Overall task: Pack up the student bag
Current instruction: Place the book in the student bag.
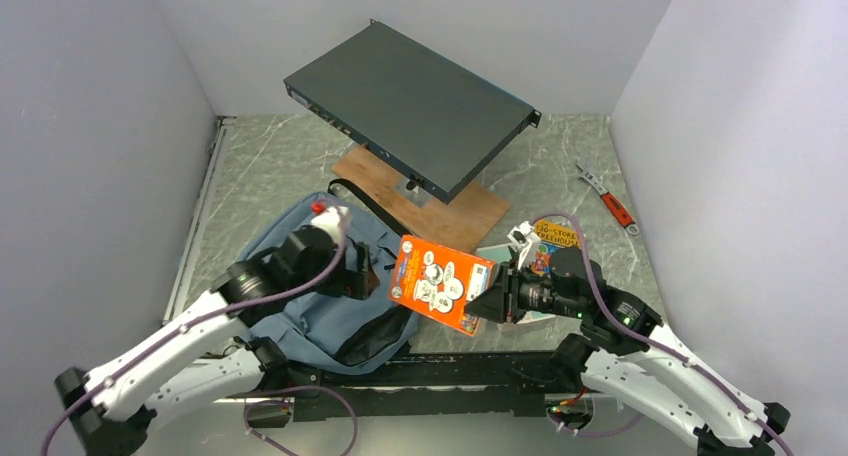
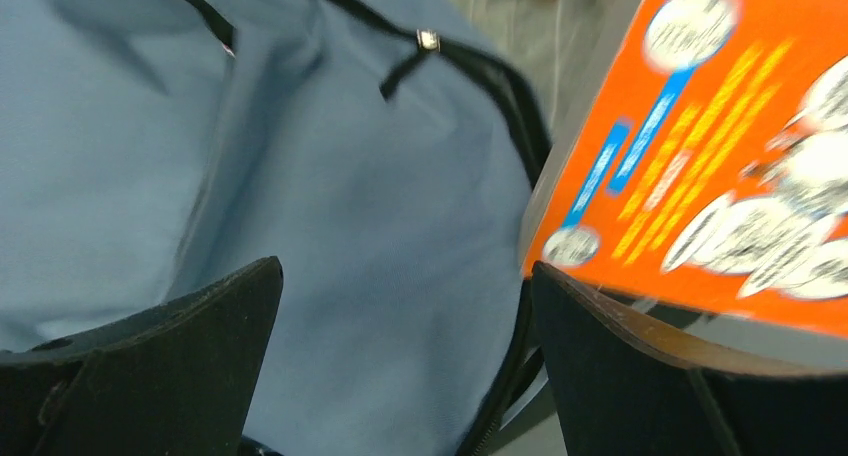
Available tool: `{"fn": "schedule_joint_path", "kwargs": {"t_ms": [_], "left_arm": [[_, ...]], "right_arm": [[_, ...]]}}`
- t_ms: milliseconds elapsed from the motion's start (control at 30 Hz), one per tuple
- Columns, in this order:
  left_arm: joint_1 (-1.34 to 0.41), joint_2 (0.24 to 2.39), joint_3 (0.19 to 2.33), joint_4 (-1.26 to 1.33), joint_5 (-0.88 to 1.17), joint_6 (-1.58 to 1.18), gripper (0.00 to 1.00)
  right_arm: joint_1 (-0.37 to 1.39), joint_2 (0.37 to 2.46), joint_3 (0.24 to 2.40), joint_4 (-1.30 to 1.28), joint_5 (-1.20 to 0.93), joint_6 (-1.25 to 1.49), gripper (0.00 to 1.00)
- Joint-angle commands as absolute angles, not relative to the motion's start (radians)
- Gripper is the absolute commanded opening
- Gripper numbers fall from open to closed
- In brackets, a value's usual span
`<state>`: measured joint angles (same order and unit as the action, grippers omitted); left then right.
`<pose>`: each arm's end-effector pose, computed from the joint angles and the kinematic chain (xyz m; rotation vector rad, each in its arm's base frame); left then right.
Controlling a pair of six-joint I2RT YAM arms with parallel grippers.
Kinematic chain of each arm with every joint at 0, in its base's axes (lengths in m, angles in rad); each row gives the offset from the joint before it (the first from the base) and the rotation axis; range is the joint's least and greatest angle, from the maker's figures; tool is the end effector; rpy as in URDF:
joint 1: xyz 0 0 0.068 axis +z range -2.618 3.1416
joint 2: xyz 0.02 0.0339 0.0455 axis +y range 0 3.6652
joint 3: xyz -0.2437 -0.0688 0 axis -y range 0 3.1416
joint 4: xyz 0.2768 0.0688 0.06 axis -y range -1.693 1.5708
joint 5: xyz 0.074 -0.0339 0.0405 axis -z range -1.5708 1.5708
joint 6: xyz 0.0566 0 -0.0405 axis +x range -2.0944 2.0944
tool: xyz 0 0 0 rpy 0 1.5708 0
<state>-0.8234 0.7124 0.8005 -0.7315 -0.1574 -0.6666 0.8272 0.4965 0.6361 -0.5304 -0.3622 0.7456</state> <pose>0.1492 -0.1480 0.2790 0.0890 2.2818 -0.6413 0.1131 0.1526 0.2792 -0.3577 2.1780 1.3216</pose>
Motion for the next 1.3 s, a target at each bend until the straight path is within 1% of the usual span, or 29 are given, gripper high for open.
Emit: {"fn": "schedule_joint_path", "kwargs": {"t_ms": [0,100,300,533,600,633,767,800,867,933,967,1033,1067,1167,1267], "left_arm": [[-0.826,0.855,0.828,-0.753,0.078,-0.487,1.0],[-0.859,0.927,0.841,-0.789,0.045,-0.478,1.0],[-1.045,1.001,0.895,-0.821,-0.096,-0.481,1.0],[-1.161,1.052,0.94,-0.868,-0.202,-0.497,1.0],[-1.174,1.087,0.953,-0.904,-0.267,-0.511,0.99],[-1.175,1.121,0.964,-0.943,-0.292,-0.528,0.97],[-1.19,1.258,1.04,-1.068,-0.382,-0.563,0.85],[-1.197,1.269,1.053,-1.081,-0.399,-0.568,0.81],[-1.201,1.264,1.062,-1.082,-0.431,-0.57,0.65],[-1.201,1.243,1.087,-1.112,-0.516,-0.604,0.44],[-1.201,1.223,1.106,-1.142,-0.564,-0.629,0.31],[-1.201,1.188,1.148,-1.194,-0.658,-0.669,0.03],[-1.201,1.167,1.163,-1.216,-0.71,-0.691,0.0],[-1.201,1.106,1.181,-1.209,-0.828,-0.702,0.0],[-1.201,1.054,1.195,-1.154,-0.871,-0.676,0.0]], "right_arm": [[0.829,0.45,0.788,-0.662,-0.221,0.676,0.0],[0.829,0.421,0.83,-0.726,-0.127,0.678,0.0],[0.829,0.359,0.829,-0.745,-0.042,0.703,0.0],[0.83,0.365,0.82,-0.731,-0.056,0.695,0.0],[0.83,0.376,0.819,-0.717,-0.079,0.69,0.0],[0.829,0.374,0.812,-0.703,-0.09,0.687,0.0],[0.829,0.369,0.795,-0.683,-0.069,0.683,0.0],[0.83,0.374,0.797,-0.688,-0.06,0.685,0.0],[0.829,0.385,0.795,-0.689,-0.069,0.684,0.0],[0.829,0.405,0.788,-0.687,-0.096,0.694,0.0],[0.829,0.415,0.784,-0.681,-0.116,0.711,0.0],[0.829,0.421,0.765,-0.649,-0.162,0.771,0.0],[0.829,0.417,0.747,-0.621,-0.188,0.811,0.0],[0.83,0.391,0.671,-0.493,-0.3,0.93,0.0],[0.829,0.408,0.592,-0.338,-0.429,1.07,0.0]]}}
